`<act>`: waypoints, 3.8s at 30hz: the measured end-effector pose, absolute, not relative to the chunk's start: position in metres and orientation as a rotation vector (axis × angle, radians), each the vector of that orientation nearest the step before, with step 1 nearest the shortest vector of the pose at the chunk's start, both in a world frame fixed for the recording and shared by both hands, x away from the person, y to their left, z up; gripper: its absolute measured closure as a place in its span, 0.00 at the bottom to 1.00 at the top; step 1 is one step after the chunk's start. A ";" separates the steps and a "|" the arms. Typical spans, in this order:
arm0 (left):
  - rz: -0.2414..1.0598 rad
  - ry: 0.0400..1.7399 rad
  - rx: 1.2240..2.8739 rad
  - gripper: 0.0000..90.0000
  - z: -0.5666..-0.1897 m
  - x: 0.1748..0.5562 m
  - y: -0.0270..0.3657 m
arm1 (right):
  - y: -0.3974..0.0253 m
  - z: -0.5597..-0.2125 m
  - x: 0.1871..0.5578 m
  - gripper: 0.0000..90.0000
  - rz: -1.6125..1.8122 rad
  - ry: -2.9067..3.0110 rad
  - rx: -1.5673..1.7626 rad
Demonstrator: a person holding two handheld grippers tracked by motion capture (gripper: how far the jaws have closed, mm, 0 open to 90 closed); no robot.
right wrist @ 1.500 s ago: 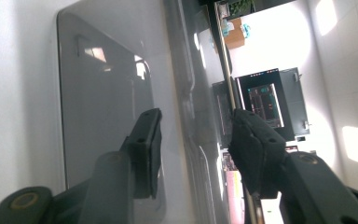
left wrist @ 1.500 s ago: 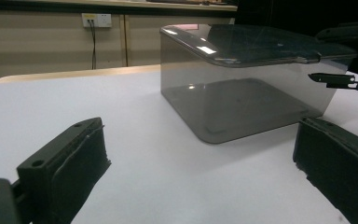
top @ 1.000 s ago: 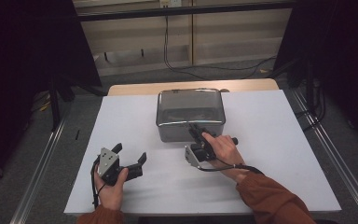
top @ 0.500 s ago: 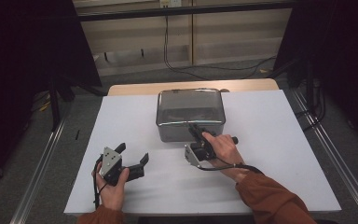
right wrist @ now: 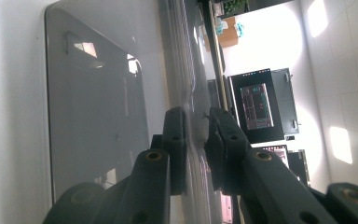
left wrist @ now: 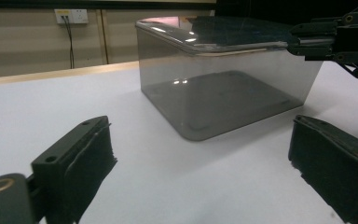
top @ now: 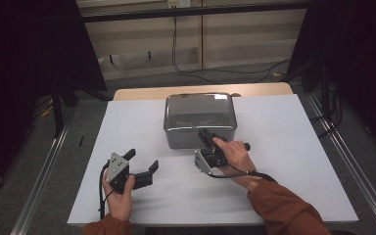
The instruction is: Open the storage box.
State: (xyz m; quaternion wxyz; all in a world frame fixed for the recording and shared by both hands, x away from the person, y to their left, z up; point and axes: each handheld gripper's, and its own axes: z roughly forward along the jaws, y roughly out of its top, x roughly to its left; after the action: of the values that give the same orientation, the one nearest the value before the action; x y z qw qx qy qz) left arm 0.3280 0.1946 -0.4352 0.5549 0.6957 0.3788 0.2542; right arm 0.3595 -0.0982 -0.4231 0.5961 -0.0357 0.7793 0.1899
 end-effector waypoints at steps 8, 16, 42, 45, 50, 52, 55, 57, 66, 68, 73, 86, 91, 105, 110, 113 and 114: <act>0.587 0.874 1.632 0.06 -0.434 0.332 0.191 | -0.099 -0.422 0.359 0.87 0.446 1.797 -0.079; 0.602 0.888 1.602 0.04 -0.430 0.334 0.190 | -0.099 -0.417 0.360 0.88 0.458 1.789 -0.068; 0.615 0.794 1.602 0.02 -0.417 0.358 0.170 | -0.101 -0.399 0.364 0.90 0.489 1.752 -0.062; 0.601 0.788 1.602 0.02 -0.414 0.366 0.166 | -0.101 -0.396 0.365 0.90 0.490 1.751 -0.063; 0.629 0.757 1.624 0.03 -0.412 0.381 0.157 | -0.101 -0.393 0.366 0.90 0.493 1.745 -0.060; 0.628 0.760 1.628 0.03 -0.412 0.387 0.153 | -0.101 -0.392 0.366 0.90 0.490 1.747 -0.061; 0.649 0.746 1.636 0.04 -0.412 0.396 0.150 | -0.101 -0.390 0.367 0.91 0.479 1.744 -0.071; 0.634 0.743 1.640 0.04 -0.412 0.401 0.146 | -0.101 -0.388 0.368 0.91 0.488 1.741 -0.067; 0.686 0.718 1.633 0.05 -0.416 0.423 0.133 | -0.101 -0.387 0.369 0.91 0.474 1.741 -0.079; 0.682 0.725 1.623 0.05 -0.416 0.424 0.133 | -0.101 -0.387 0.369 0.91 0.475 1.744 -0.078; 0.696 0.726 1.597 0.07 -0.416 0.426 0.135 | -0.100 -0.392 0.367 0.90 0.473 1.749 -0.073; 0.738 0.691 1.618 0.19 -0.418 0.431 0.135 | -0.100 -0.395 0.366 0.89 0.483 1.767 -0.064; 0.722 0.697 1.618 0.20 -0.419 0.432 0.135 | -0.100 -0.397 0.366 0.86 0.482 1.775 -0.053; 0.717 0.672 1.610 0.31 -0.416 0.431 0.132 | -0.133 -0.393 0.374 0.41 0.717 1.831 0.242; 0.720 0.664 1.617 0.32 -0.415 0.430 0.131 | -0.152 -0.394 0.377 0.32 0.799 1.884 0.357; 0.721 0.669 1.617 0.32 -0.415 0.429 0.131 | -0.161 -0.392 0.378 0.22 0.859 1.913 0.433; 0.718 0.667 1.616 0.32 -0.415 0.429 0.131 | -0.164 -0.392 0.379 0.19 0.876 1.912 0.463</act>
State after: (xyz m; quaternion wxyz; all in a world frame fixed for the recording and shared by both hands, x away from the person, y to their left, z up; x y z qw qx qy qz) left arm 0.4291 0.1310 -0.4146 0.5859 0.6928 0.2861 0.3079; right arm 0.3794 -0.1644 -0.3917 0.4744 0.1892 0.7816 0.3583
